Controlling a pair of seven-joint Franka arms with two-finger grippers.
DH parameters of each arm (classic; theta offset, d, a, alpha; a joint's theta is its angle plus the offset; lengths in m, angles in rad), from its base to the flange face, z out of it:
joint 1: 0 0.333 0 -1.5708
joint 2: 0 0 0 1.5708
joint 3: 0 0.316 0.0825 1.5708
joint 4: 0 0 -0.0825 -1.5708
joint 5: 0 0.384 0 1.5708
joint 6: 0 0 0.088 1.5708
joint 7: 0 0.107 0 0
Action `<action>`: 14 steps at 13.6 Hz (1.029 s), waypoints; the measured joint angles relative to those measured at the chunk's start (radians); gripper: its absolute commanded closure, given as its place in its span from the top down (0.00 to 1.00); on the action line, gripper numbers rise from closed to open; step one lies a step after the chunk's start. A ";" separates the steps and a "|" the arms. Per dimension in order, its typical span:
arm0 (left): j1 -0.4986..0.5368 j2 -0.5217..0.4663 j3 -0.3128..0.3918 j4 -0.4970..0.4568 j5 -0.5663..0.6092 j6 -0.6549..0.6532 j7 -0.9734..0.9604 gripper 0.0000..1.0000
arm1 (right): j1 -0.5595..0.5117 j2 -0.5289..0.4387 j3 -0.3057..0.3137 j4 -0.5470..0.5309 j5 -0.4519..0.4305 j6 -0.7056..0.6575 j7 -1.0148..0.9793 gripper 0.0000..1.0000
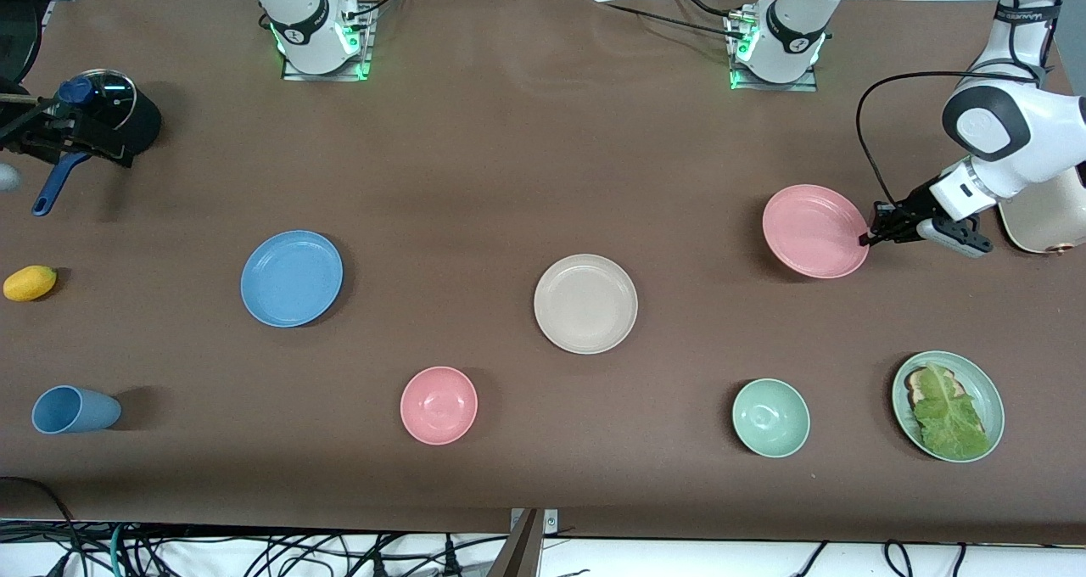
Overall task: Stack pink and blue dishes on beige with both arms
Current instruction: 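Carry the pink plate with the left gripper onto the beige plate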
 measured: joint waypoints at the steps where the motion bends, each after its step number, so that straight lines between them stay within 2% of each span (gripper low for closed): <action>1: -0.017 -0.001 -0.001 0.015 0.018 -0.006 -0.043 0.00 | 0.000 0.000 0.000 0.000 0.000 0.000 0.000 1.00; 9: -0.235 0.019 -0.042 0.083 0.024 -0.008 -0.422 0.00 | -0.002 0.001 -0.002 0.000 0.000 -0.001 0.000 1.00; 14: -0.290 0.095 -0.112 0.188 0.081 -0.008 -0.639 0.00 | -0.003 0.001 -0.001 0.000 0.000 -0.002 0.000 1.00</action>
